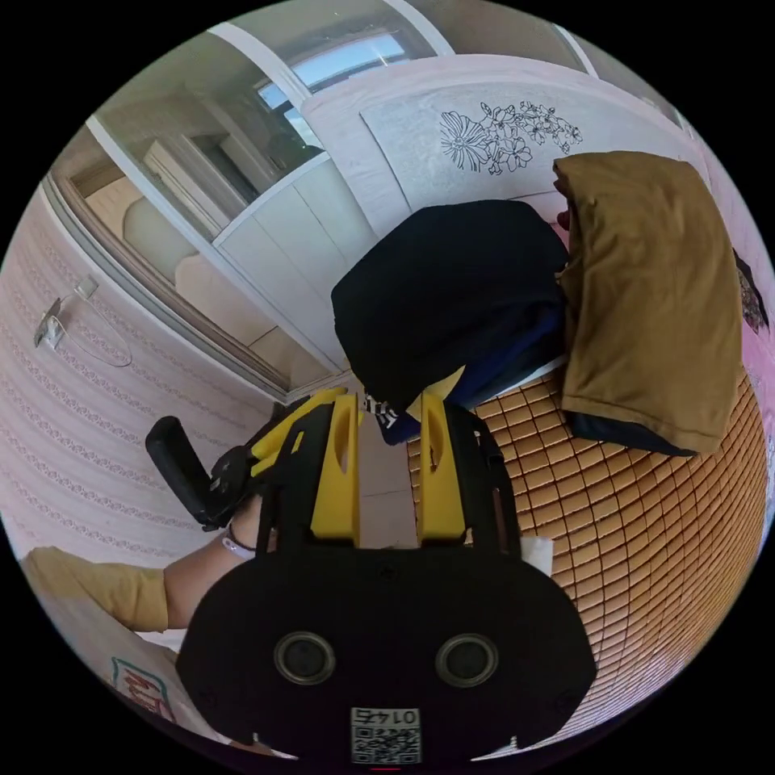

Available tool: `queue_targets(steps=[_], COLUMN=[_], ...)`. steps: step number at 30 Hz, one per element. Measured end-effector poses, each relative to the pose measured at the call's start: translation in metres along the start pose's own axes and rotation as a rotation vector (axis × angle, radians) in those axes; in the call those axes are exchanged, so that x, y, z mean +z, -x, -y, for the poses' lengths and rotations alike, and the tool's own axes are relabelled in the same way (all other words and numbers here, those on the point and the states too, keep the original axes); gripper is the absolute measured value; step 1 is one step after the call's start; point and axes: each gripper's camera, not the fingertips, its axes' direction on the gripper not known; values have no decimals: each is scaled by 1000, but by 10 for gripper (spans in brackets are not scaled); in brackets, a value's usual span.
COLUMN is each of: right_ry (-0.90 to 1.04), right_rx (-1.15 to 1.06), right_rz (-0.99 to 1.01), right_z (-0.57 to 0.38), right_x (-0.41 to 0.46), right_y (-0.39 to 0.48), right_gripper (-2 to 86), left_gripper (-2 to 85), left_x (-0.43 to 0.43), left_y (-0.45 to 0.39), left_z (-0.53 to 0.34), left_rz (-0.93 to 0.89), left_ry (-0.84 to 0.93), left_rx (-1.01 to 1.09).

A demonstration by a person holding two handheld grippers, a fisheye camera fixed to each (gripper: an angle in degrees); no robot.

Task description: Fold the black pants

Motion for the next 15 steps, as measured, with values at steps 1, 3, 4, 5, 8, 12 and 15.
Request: queue_targets(steps=[1, 3, 4, 5, 8, 12, 15], right_ry=[24, 51, 21, -10, -97, -280, -328], right_rx=[70, 188, 235, 255, 233, 204, 100], right_rz=[31, 135, 219, 308, 450, 587, 574], right_z=[8, 17, 19, 22, 33, 47, 59], right_x=[15, 26, 22, 14, -23, -78, -117], right_y=[-11, -28, -36, -41, -46, -41, -20], right_gripper=[92, 38, 27, 19, 8, 3, 2], left_gripper=[113, 112, 112, 103, 66, 39, 39], left_x=[2, 12, 14, 19, 19, 1, 3], left_y=[2, 11, 14, 20, 39, 50, 58], left_z=[2, 11, 14, 19, 28, 40, 50], left_rz=[-1, -9, -9, -16, -56, -69, -27], left_ry=[8, 67, 87, 134, 144, 76, 80], left_rx=[-5, -26, -34, -54, -113, -98, -92])
